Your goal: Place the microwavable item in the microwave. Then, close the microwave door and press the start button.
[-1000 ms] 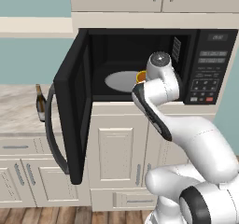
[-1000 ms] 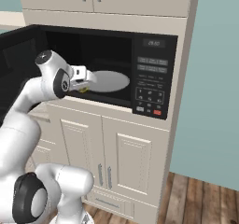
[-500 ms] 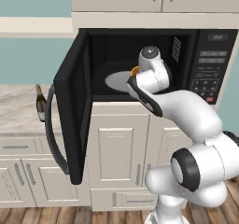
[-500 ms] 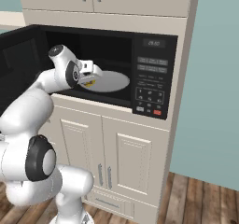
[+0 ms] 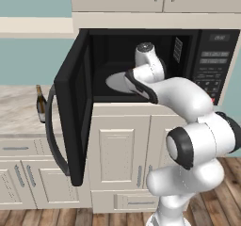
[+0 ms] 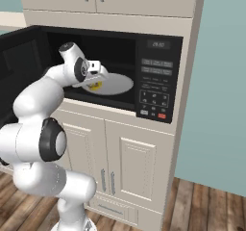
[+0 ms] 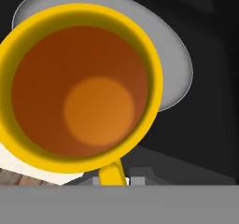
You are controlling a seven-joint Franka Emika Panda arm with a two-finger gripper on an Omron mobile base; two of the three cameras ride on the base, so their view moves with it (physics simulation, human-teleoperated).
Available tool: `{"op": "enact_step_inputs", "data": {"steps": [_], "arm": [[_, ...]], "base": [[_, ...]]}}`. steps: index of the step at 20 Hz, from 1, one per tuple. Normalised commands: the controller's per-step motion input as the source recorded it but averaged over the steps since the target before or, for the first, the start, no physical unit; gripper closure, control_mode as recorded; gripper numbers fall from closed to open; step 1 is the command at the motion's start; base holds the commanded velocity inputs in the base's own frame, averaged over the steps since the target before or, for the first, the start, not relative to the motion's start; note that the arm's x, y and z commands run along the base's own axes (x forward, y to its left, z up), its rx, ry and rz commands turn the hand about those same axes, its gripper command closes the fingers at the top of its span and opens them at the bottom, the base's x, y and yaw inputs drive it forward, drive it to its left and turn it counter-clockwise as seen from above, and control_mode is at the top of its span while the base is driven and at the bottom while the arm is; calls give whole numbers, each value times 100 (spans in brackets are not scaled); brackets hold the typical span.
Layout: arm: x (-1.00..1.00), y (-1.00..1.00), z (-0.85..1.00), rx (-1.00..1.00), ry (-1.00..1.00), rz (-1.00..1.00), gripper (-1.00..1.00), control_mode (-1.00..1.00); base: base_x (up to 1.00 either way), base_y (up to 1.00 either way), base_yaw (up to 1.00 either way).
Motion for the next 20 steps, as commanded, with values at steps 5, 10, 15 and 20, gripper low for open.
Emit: {"op": "enact_step_inputs", "data": {"steps": [5, 10, 15, 20], "arm": [[20, 0, -44, 0, 1, 0, 100, -100], [21, -5, -28, 0, 0, 0, 100, -100], [36, -10, -2, 0, 0, 0, 100, -100], [41, -17, 0, 0, 0, 0, 100, -100]], "base": [[0, 0, 0], [0, 0, 0], [0, 0, 0], [0, 0, 0]]}}
